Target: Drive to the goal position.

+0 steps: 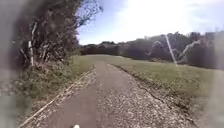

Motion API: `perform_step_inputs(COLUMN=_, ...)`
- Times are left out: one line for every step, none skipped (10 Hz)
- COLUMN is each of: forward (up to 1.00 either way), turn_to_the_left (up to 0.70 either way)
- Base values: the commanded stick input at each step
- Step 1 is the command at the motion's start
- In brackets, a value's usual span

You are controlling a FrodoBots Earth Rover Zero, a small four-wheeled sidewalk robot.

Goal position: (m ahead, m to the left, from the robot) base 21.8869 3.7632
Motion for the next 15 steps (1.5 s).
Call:
perform_step_inputs(forward=0.7, turn_to_the_left=0.0)
perform_step_inputs(forward=0.7, turn_to_the_left=0.0)
perform_step_inputs(forward=0.7, turn_to_the_left=0.0)
perform_step_inputs(forward=0.7, turn_to_the_left=0.0)
perform_step_inputs(forward=0.7, turn_to_the_left=0.0)
perform_step_inputs(forward=0.7, turn_to_the_left=0.0)
perform_step_inputs(forward=0.7, turn_to_the_left=0.0)
perform_step_inputs(forward=0.7, turn_to_the_left=0.0)
perform_step_inputs(forward=0.7, turn_to_the_left=0.0)
perform_step_inputs(forward=0.7, turn_to_the_left=0.0)
perform_step_inputs(forward=0.7, turn_to_the_left=0.0)
perform_step_inputs(forward=0.7, turn_to_the_left=0.0)
perform_step_inputs(forward=0.7, turn_to_the_left=0.0)
perform_step_inputs(forward=0.7, turn_to_the_left=0.0)
perform_step_inputs(forward=0.7, turn_to_the_left=0.0)
